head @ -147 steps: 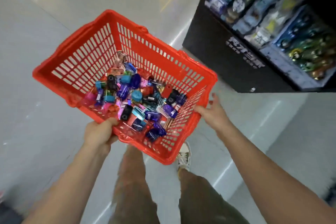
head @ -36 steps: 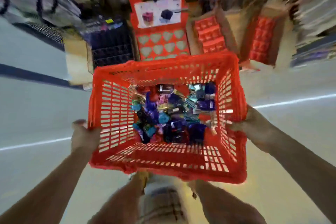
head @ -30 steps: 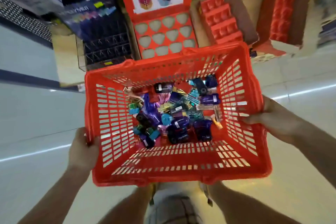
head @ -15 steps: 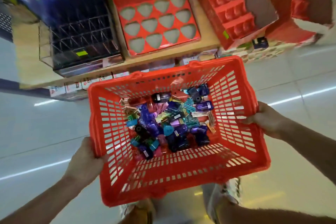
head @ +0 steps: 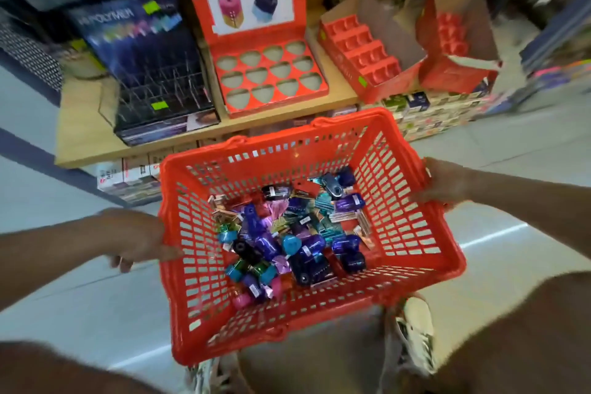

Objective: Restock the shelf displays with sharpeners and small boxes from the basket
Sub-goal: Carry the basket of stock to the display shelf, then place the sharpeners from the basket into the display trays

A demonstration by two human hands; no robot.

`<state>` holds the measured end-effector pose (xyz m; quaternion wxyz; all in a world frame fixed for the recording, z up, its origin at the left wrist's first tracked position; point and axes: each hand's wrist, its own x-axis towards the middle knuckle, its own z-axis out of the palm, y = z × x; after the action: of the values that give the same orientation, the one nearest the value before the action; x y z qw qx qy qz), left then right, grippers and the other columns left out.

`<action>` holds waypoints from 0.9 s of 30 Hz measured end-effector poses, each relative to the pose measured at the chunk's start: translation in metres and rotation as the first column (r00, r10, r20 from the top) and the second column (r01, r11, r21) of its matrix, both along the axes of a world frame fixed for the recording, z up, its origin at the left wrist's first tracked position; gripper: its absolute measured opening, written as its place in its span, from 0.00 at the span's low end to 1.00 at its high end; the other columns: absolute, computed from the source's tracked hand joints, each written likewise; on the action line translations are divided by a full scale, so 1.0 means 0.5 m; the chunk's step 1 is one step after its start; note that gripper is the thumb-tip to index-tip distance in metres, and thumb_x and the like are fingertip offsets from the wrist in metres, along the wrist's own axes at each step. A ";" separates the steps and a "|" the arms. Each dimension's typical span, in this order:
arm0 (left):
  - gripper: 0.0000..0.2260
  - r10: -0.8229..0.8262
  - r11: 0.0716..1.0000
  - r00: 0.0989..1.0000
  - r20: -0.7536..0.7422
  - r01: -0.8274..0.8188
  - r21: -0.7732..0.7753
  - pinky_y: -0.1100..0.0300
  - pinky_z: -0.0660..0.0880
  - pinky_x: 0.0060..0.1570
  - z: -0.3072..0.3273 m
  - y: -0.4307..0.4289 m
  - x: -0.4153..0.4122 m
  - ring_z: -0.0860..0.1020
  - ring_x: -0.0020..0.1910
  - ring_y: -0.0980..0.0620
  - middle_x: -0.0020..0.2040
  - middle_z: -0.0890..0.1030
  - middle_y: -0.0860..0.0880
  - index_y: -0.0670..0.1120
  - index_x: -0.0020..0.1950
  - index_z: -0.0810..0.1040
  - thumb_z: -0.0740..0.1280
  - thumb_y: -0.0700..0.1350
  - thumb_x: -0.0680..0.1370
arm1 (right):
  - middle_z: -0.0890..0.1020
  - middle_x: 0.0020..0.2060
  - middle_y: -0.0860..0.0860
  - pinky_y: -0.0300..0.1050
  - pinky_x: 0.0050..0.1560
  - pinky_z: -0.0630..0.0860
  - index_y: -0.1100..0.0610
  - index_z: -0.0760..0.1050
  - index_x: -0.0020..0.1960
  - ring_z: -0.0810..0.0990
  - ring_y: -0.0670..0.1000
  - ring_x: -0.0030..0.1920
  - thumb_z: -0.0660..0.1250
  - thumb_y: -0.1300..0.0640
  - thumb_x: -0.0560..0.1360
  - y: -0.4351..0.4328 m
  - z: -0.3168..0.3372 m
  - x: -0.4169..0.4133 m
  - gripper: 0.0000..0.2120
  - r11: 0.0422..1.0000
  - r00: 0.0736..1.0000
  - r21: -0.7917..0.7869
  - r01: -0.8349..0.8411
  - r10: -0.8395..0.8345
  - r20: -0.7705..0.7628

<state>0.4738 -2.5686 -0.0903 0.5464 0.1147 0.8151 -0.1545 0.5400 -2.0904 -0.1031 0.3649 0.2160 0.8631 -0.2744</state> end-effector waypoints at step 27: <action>0.21 0.162 0.840 0.911 -0.379 0.074 0.537 0.52 0.68 0.67 -0.225 0.335 0.066 0.64 0.70 0.45 0.72 0.68 0.47 0.46 0.73 0.66 0.59 0.41 0.79 | 0.73 0.65 0.59 0.48 0.62 0.70 0.54 0.61 0.74 0.73 0.61 0.64 0.69 0.54 0.75 -0.197 -0.220 -0.009 0.30 0.993 0.966 0.093 0.078 -0.052 -0.255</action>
<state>0.5070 -2.4013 -0.2030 0.3121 0.2098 0.9236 0.0739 0.5353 -2.1889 -0.2133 0.2315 0.2261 0.9077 -0.2670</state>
